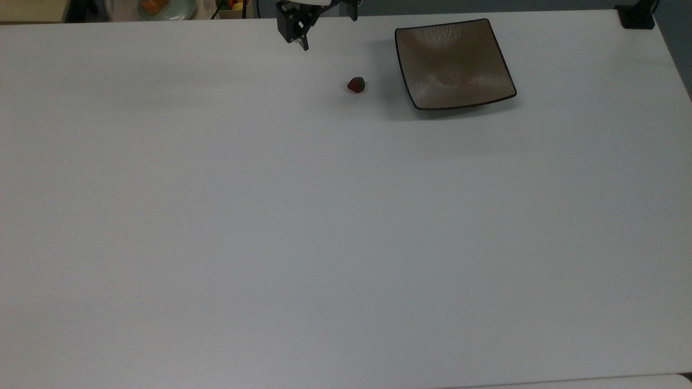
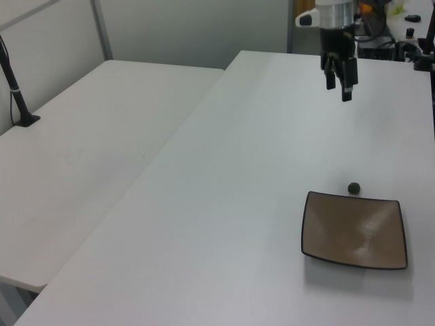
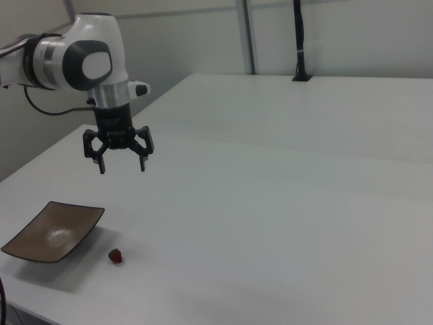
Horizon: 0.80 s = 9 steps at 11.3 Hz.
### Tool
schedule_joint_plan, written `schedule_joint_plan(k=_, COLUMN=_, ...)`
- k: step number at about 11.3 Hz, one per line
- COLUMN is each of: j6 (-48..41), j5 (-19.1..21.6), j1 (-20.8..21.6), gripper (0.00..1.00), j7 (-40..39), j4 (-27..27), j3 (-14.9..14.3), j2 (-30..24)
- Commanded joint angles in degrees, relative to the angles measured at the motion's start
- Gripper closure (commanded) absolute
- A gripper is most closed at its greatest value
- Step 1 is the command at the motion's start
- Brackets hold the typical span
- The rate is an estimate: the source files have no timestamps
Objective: Strawberries on a ceramic plate
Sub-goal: 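Lower the open gripper over the red strawberry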
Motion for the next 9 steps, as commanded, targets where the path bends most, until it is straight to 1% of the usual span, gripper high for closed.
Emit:
schedule_joint_plan(k=1, j6=-1.6, j5=0.3, j1=0.3, gripper=0.0, j7=-0.6, j4=-3.7, j3=1.3, j2=-0.8)
schedule_joint_plan(k=2, j6=-1.6, j5=0.3, j1=0.3, gripper=0.0, j7=-0.6, j4=-5.2, j3=1.4, j2=-0.9)
schedule_joint_plan(k=4, j6=-1.1, j5=0.3, j1=0.3, gripper=0.0, j7=-0.6, j4=-8.0, j3=2.5, j2=-0.9)
schedule_joint_plan(k=7, j6=-0.3, j5=0.3, j1=0.4, gripper=0.0, j7=-0.6, j4=-11.2, j3=2.7, j2=-0.9)
schedule_joint_plan(k=9, j6=4.4, j5=0.3, j1=0.7, gripper=0.0, j7=-0.8, j4=-15.7, j3=2.9, j2=-1.6)
